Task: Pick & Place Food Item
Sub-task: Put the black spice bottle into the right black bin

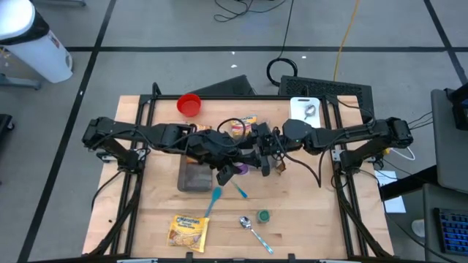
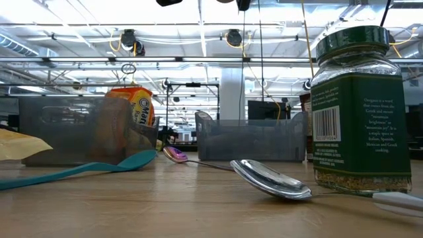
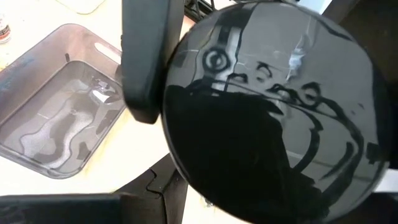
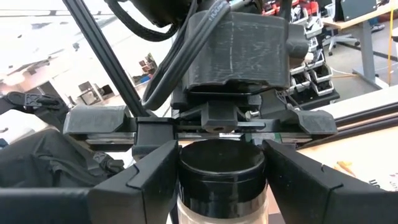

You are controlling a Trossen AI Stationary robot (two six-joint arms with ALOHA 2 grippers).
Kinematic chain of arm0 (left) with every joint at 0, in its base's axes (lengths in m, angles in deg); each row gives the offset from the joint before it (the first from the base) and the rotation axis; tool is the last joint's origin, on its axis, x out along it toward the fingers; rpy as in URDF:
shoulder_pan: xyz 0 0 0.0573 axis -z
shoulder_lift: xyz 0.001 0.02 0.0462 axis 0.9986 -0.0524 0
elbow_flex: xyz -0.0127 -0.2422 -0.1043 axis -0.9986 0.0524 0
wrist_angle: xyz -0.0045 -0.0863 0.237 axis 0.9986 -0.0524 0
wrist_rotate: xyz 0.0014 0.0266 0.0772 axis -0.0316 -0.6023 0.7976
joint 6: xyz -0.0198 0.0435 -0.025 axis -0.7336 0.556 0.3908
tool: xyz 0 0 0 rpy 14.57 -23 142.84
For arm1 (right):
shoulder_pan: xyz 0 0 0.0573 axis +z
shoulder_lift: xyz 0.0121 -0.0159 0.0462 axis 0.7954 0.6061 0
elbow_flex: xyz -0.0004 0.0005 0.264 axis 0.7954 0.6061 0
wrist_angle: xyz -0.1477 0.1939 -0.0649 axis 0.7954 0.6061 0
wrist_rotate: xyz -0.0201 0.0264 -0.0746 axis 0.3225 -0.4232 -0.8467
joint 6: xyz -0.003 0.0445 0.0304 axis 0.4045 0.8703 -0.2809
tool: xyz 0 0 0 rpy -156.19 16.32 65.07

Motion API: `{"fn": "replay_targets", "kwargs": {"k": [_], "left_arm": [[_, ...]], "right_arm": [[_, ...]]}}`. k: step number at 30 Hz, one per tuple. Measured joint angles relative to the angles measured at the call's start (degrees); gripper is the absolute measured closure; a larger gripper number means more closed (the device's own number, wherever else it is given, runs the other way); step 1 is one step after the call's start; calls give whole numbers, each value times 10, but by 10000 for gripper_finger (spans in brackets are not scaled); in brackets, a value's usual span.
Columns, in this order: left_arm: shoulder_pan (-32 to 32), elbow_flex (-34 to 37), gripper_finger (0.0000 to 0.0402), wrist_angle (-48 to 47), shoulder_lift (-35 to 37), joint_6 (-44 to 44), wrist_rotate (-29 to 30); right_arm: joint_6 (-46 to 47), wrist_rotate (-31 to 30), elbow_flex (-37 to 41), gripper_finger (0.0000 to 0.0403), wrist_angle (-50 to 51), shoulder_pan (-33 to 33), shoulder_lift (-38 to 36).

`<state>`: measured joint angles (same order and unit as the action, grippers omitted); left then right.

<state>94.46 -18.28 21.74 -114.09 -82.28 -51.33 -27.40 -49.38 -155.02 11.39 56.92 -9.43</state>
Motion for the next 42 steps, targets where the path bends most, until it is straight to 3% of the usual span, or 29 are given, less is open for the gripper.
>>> {"fn": "replay_targets", "kwargs": {"k": [19,42], "left_arm": [[-1,0,231,-4,0,9,22],[-3,0,231,-2,0,14,18]], "right_arm": [[3,-40,-1,183,62,0,-1],[8,-28,-1,195,73,0,-1]]}}
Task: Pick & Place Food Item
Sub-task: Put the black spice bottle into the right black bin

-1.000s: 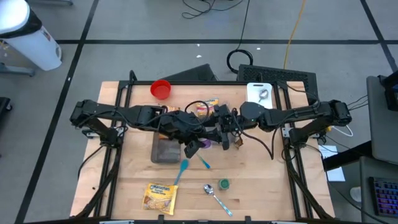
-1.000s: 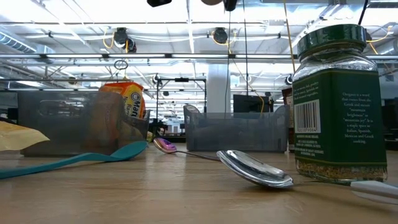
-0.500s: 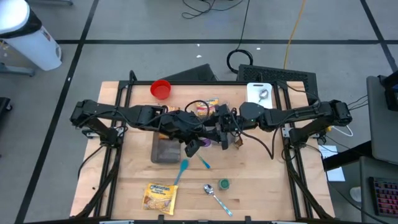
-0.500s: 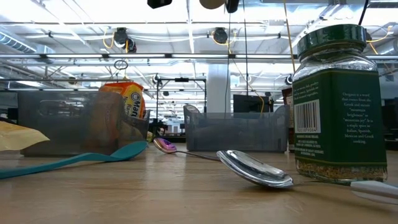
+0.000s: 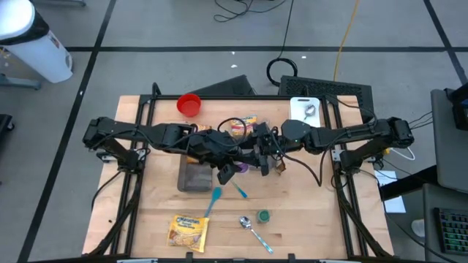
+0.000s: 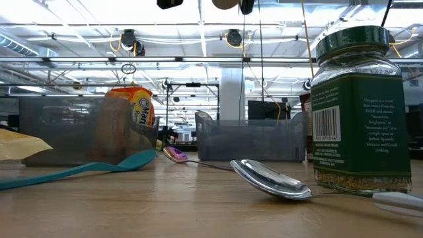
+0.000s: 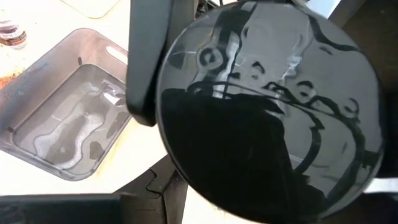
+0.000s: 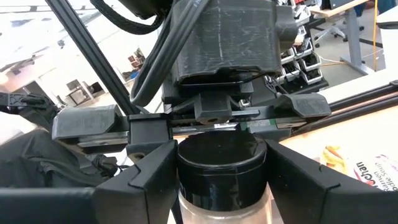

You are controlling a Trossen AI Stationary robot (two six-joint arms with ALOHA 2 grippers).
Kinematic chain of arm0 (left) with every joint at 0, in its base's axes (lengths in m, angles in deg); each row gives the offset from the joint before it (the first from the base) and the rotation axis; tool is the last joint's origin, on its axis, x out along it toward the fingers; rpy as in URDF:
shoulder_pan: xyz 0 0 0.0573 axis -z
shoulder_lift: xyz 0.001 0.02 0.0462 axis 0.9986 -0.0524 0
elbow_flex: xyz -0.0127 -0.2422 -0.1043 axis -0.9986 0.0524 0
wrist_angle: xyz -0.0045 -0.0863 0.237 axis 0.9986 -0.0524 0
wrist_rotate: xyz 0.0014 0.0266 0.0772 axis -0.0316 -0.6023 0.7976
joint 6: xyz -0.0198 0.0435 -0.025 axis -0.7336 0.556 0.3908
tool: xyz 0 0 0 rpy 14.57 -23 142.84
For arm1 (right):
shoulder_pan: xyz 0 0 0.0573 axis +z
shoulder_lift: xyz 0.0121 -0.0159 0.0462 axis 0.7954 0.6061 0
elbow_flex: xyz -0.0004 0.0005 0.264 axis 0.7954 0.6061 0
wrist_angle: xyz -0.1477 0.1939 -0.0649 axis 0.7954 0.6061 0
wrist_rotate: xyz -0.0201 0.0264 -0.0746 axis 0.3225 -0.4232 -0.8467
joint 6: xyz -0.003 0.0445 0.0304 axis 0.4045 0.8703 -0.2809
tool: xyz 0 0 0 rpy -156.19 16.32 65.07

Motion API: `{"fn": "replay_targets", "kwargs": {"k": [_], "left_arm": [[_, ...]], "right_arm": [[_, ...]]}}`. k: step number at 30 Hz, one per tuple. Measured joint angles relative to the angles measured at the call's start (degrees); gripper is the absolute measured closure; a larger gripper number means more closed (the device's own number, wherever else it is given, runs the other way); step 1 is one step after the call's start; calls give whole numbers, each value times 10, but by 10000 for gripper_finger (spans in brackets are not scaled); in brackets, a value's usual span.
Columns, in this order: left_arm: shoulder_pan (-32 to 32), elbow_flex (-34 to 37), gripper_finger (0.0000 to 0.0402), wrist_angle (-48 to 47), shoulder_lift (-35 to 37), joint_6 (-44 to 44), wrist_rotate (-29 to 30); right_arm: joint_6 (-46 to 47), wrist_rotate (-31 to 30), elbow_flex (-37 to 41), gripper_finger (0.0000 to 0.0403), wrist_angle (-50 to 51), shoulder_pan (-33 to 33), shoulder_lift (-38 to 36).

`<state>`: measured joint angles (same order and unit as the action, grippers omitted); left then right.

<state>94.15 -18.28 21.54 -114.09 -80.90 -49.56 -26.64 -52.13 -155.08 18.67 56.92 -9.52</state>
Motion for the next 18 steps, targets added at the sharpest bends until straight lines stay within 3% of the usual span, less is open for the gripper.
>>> {"fn": "replay_targets", "kwargs": {"k": [18], "left_arm": [[0,0,231,-13,0,-6,-13]], "right_arm": [[3,-1,1,205,0,0,-2]]}}
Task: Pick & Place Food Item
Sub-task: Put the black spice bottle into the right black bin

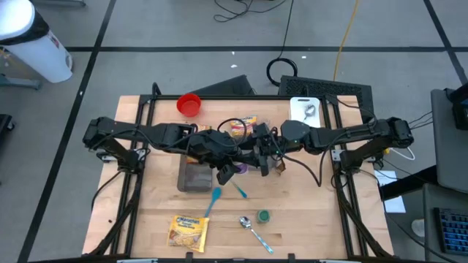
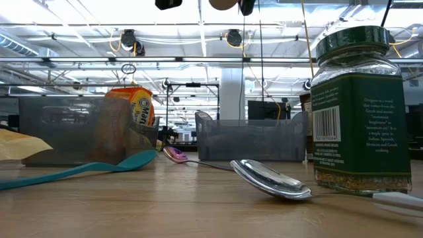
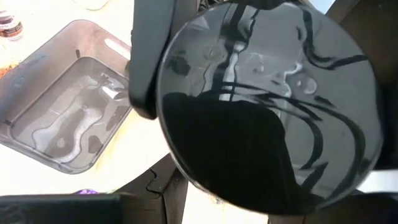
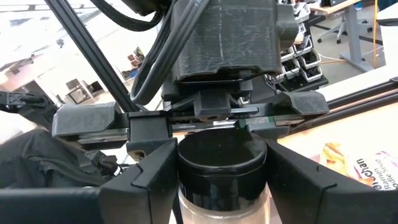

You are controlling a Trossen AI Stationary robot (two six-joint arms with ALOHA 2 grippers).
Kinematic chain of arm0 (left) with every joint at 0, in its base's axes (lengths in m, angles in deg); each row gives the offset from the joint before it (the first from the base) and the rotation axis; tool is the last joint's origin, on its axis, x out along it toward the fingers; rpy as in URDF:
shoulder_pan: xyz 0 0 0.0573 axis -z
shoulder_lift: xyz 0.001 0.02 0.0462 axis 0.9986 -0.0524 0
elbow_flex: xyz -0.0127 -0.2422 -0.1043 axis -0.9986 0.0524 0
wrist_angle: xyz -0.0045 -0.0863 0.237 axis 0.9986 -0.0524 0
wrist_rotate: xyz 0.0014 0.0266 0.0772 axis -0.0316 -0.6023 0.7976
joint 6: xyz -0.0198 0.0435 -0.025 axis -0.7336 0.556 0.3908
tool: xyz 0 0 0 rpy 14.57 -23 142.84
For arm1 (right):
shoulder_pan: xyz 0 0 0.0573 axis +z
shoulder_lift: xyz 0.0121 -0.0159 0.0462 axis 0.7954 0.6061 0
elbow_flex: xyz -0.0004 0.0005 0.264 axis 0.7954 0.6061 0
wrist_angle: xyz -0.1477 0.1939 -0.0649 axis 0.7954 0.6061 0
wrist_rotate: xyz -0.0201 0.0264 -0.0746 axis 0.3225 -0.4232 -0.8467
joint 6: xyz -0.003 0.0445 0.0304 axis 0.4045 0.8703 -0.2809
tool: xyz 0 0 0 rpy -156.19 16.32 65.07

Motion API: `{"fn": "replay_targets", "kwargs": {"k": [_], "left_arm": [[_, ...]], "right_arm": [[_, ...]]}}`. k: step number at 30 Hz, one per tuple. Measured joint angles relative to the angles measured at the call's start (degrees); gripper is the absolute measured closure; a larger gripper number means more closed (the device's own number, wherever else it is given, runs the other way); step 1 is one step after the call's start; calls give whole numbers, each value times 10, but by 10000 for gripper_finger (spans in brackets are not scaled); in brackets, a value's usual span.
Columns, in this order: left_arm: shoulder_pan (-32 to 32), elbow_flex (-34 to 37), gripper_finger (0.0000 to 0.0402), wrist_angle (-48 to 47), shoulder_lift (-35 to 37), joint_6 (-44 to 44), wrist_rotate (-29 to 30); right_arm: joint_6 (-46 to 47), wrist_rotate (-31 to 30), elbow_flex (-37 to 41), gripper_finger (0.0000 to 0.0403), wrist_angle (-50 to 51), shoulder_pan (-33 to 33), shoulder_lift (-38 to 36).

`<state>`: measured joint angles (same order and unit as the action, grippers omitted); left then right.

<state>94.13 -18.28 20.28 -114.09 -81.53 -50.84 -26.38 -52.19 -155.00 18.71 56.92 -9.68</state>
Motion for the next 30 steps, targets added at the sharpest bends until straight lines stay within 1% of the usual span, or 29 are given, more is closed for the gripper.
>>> {"fn": "replay_targets", "kwargs": {"k": [5,13,19,23,30], "left_arm": [[0,0,222,-2,0,4,-1],[0,0,176,-5,0,8,-1],[-1,-2,156,-8,3,16,5],[-1,-2,156,-2,3,25,9],[-4,-2,181,-3,3,35,14]], "right_arm": [[-1,0,0,205,1,-5,0],[1,0,0,205,3,-5,-1],[1,-9,4,205,10,-4,1],[2,-12,4,205,2,-5,0],[-5,-25,3,205,-5,-6,0]]}}
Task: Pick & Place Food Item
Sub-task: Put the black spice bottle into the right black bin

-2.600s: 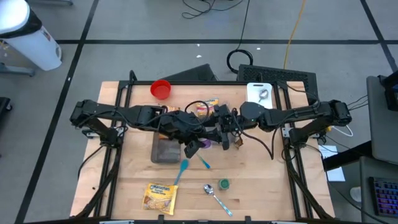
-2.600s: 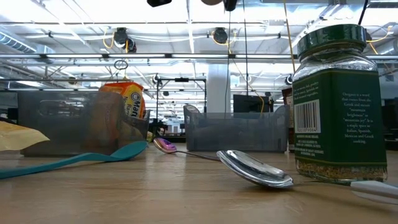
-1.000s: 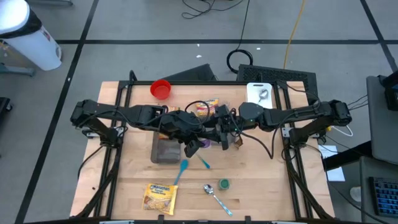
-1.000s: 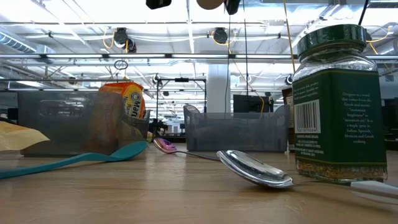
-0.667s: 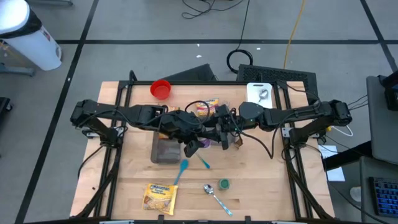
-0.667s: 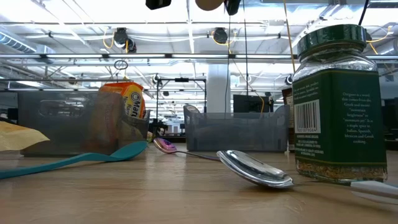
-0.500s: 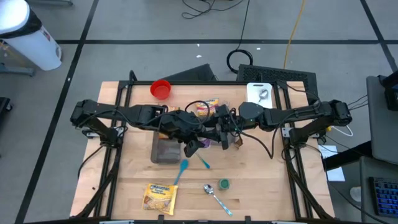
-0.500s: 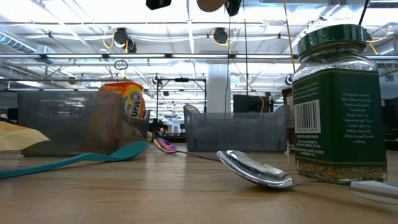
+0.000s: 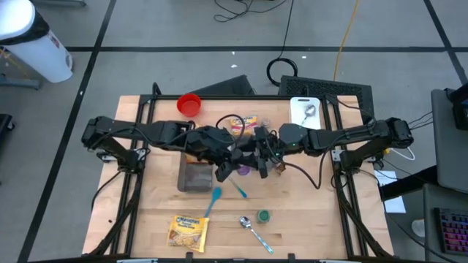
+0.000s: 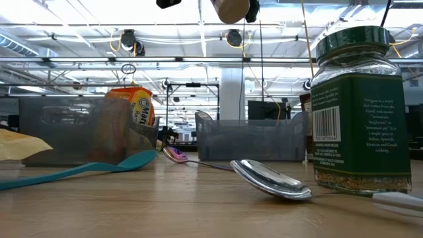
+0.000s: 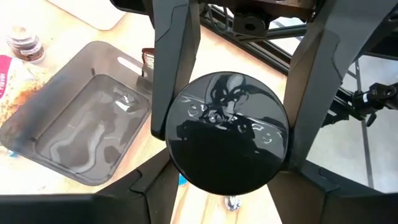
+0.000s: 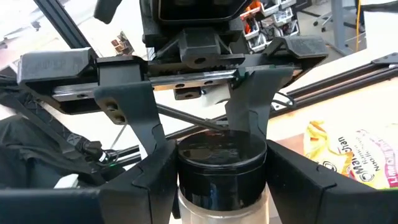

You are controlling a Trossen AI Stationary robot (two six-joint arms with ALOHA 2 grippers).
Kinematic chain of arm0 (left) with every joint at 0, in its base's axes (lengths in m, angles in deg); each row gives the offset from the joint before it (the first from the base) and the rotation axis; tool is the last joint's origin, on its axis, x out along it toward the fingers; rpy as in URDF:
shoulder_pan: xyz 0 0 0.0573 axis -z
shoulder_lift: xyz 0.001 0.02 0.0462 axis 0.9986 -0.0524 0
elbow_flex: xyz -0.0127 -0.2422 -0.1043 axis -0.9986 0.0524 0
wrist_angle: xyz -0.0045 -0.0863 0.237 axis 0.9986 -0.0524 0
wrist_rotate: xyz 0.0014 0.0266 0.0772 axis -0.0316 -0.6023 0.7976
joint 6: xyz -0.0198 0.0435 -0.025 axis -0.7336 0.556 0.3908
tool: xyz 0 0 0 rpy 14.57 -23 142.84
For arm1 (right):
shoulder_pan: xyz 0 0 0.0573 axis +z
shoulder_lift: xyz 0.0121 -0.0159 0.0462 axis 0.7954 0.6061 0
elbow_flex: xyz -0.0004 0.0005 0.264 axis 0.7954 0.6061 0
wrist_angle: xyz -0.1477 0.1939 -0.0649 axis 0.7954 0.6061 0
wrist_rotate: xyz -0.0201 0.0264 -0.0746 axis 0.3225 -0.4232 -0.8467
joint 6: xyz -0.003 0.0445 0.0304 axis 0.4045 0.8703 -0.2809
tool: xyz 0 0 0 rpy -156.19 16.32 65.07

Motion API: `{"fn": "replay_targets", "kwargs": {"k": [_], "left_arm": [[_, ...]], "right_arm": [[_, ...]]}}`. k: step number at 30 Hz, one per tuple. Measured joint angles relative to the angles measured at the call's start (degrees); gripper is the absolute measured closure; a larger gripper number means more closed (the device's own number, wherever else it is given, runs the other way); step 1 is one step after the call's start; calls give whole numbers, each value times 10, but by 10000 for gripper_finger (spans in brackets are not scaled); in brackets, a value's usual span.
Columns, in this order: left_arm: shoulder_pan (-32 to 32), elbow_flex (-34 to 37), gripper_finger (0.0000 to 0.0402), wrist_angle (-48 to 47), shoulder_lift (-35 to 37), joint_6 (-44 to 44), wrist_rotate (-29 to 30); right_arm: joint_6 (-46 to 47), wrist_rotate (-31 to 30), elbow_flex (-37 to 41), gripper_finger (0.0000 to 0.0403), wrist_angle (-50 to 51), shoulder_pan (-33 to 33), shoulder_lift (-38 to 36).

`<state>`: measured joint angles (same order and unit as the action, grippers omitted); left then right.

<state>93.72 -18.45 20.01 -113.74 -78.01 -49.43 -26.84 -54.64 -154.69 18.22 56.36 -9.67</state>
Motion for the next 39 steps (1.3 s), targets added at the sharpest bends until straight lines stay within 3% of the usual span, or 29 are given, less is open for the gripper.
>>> {"fn": "replay_targets", "kwargs": {"k": [12,27,39], "left_arm": [[0,-1,136,6,-2,1,1],[-4,1,133,-4,10,15,3],[-4,2,133,72,14,55,100]], "right_arm": [[1,-6,-3,206,-38,-10,-1],[-24,-6,-3,206,31,-32,-66],[-33,-20,-3,206,-2,-48,-97]]}}
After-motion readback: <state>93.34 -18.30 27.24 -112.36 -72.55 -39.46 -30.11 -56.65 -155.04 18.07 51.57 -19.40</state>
